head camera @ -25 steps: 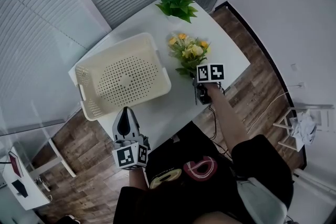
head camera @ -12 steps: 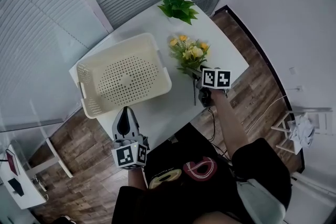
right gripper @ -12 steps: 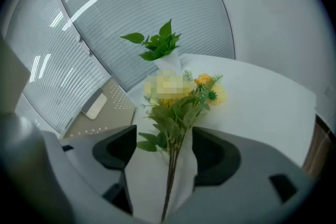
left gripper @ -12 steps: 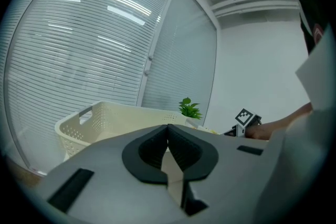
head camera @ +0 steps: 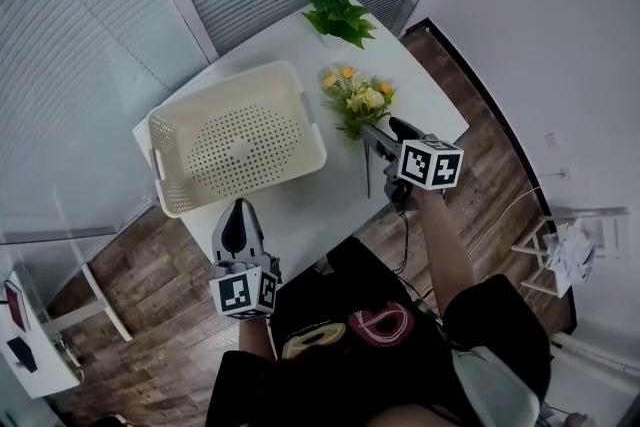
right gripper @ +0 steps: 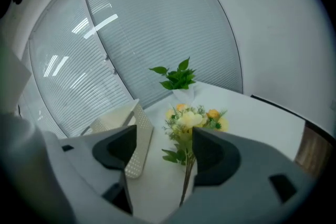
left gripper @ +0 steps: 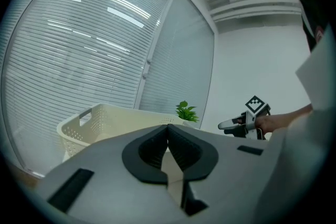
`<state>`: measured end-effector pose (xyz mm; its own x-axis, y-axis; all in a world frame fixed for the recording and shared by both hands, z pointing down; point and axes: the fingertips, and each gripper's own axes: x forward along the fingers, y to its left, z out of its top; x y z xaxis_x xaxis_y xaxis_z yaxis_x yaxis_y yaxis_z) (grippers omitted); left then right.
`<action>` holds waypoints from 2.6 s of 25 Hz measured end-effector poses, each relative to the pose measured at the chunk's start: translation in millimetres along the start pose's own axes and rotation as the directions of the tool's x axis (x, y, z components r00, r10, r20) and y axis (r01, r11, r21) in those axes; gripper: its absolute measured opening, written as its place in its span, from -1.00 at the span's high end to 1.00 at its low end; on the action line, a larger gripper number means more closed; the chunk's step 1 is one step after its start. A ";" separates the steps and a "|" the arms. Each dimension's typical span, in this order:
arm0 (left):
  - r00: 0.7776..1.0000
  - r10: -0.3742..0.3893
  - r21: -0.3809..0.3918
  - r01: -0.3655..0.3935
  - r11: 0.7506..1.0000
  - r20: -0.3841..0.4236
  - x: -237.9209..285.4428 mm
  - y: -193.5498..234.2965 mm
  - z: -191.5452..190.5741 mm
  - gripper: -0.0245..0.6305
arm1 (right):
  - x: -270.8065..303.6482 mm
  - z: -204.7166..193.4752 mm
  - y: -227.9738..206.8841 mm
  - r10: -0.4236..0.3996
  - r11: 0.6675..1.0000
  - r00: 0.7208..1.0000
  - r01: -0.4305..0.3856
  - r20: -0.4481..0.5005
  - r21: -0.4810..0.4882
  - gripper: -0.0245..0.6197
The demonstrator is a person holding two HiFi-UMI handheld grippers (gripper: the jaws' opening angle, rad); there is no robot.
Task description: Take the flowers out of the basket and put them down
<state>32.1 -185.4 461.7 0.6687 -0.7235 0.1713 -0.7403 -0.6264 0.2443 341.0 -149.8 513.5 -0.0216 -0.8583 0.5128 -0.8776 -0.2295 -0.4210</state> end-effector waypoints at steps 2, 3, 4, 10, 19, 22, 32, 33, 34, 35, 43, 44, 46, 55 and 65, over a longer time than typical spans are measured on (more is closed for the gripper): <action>1.000 -0.009 0.003 0.009 1.000 0.003 -3.0 -1.7 2.1 0.87 | -11.0 9.7 10.8 0.025 1.000 0.998 -0.024 0.054 -0.005 -0.06; 1.000 -0.013 0.003 0.013 1.000 0.005 -4.6 -2.4 3.1 0.87 | -16.2 14.1 15.8 0.035 0.999 0.996 -0.034 0.080 -0.015 -0.06; 1.000 -0.018 0.005 0.018 1.000 0.008 -6.3 -2.8 4.1 0.87 | -21.0 18.6 20.1 0.039 0.999 0.994 -0.036 0.105 -0.034 -0.06; 0.998 -0.048 0.014 0.047 0.999 0.047 -22.5 -4.0 17.7 0.87 | -53.7 35.7 48.5 0.063 0.994 0.968 -0.040 0.242 -0.099 -0.06; 0.990 -0.092 0.050 0.087 0.995 0.109 -53.0 -8.4 42.3 0.87 | -87.5 4.2 109.9 0.131 0.968 0.941 -0.054 0.311 -0.243 0.05; 0.990 -0.087 0.053 0.082 0.995 0.114 -63.1 -0.3 45.0 0.87 | -93.1 -8.1 127.0 0.136 0.959 0.937 -0.043 0.321 -0.282 0.08; 0.994 -0.065 0.093 0.056 0.994 0.090 -85.0 16.0 29.7 0.87 | -99.8 -36.9 157.2 0.121 0.927 0.923 0.026 0.365 -0.373 0.32; 0.994 -0.064 0.096 0.056 0.994 0.088 -87.3 16.8 28.7 0.87 | -100.0 -39.8 160.3 0.121 0.926 0.922 0.029 0.367 -0.377 0.35; 0.994 -0.064 0.098 0.055 0.994 0.088 -89.6 17.4 28.2 0.87 | -100.5 -42.9 162.7 0.119 0.925 0.922 0.032 0.369 -0.379 0.40; 0.994 -0.061 0.096 0.053 0.994 0.088 -91.8 17.8 28.2 0.87 | -101.0 -45.9 164.5 0.116 0.924 0.921 0.036 0.371 -0.380 0.44; 0.995 -0.052 0.119 0.041 0.992 0.087 -100.9 23.6 17.4 0.87 | -93.2 -67.6 176.8 0.055 0.912 0.933 0.098 0.355 -0.399 0.66; 0.995 -0.052 0.109 0.043 0.993 0.084 -101.5 23.3 16.9 0.87 | -93.1 -70.0 178.6 0.050 0.907 0.934 0.105 0.354 -0.407 0.74; 0.995 -0.053 0.091 0.046 0.995 0.079 -101.8 24.6 15.8 0.87 | -93.5 -72.1 182.0 0.043 0.899 0.932 0.121 0.360 -0.421 0.83; 0.995 -0.045 0.077 0.038 0.996 0.089 -102.6 28.8 15.0 0.87 | -101.8 -64.9 187.0 0.028 0.884 0.904 0.177 0.427 -0.432 0.90; 0.994 -0.075 0.114 0.066 0.991 0.078 -99.0 20.8 17.8 0.87 | -99.0 -68.4 185.9 0.026 0.882 0.903 0.181 0.429 -0.434 0.90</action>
<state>-50.7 -132.0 432.9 0.7148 -0.6951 0.0774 -0.6978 -0.7016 0.1443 147.3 -76.1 435.7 0.1633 -0.9779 0.1306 -0.9863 -0.1585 0.0462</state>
